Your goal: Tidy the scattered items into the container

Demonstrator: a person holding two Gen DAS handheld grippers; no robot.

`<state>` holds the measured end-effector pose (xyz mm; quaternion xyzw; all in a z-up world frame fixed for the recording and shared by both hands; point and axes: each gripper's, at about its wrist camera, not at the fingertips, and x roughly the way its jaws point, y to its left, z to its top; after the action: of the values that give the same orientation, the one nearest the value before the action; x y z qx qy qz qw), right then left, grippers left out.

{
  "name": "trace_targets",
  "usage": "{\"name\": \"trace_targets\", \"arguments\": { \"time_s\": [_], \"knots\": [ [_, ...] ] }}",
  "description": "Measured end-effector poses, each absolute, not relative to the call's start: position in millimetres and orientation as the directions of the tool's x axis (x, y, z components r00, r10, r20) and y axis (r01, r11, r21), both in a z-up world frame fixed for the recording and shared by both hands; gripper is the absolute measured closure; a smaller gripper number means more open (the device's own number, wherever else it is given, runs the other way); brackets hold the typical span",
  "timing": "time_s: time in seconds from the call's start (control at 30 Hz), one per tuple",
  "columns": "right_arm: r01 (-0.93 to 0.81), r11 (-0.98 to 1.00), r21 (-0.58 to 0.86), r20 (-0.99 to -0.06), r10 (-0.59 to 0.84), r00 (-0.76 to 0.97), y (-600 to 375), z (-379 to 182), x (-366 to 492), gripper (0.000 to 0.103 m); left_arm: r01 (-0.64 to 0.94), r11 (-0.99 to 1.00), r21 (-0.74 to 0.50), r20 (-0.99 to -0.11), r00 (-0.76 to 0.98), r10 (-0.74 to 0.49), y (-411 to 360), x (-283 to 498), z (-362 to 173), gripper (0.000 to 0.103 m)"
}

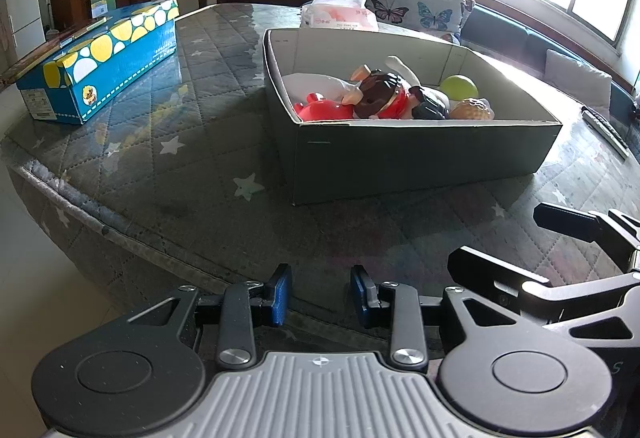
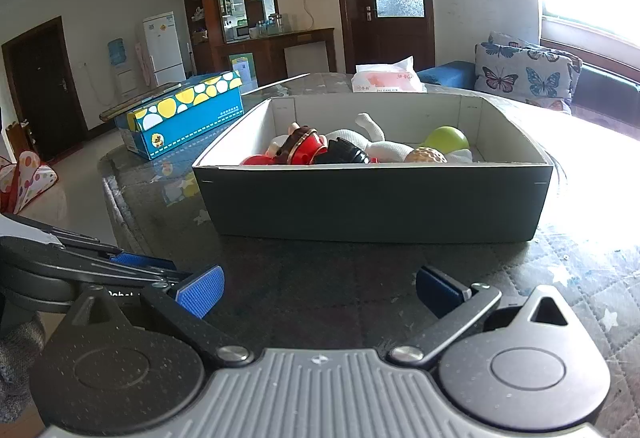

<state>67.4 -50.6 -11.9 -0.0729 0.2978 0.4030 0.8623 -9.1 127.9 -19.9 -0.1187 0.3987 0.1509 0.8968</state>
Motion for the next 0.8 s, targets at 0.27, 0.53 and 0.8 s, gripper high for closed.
{"name": "trace_targets", "arguments": {
  "time_s": [0.27,0.53,0.8],
  "knots": [
    [-0.731,0.671,0.123,-0.573,0.65,0.5,-52,-14,70,0.0,-0.362,0.928,-0.088,-0.752,0.635,0.177,125,-6,-19,0.069],
    [-0.709,0.691,0.139,-0.572,0.641,0.513,-59,-13,76,0.0,-0.346,0.935,-0.075,-0.748,0.64,0.177,118,1,-15,0.069],
    [-0.677,0.723,0.136,-0.579,0.613,0.538,-66,-14,83,0.0,-0.332,0.94,-0.074,-0.753,0.637,0.165,110,13,-15,0.069]
  ]
}}
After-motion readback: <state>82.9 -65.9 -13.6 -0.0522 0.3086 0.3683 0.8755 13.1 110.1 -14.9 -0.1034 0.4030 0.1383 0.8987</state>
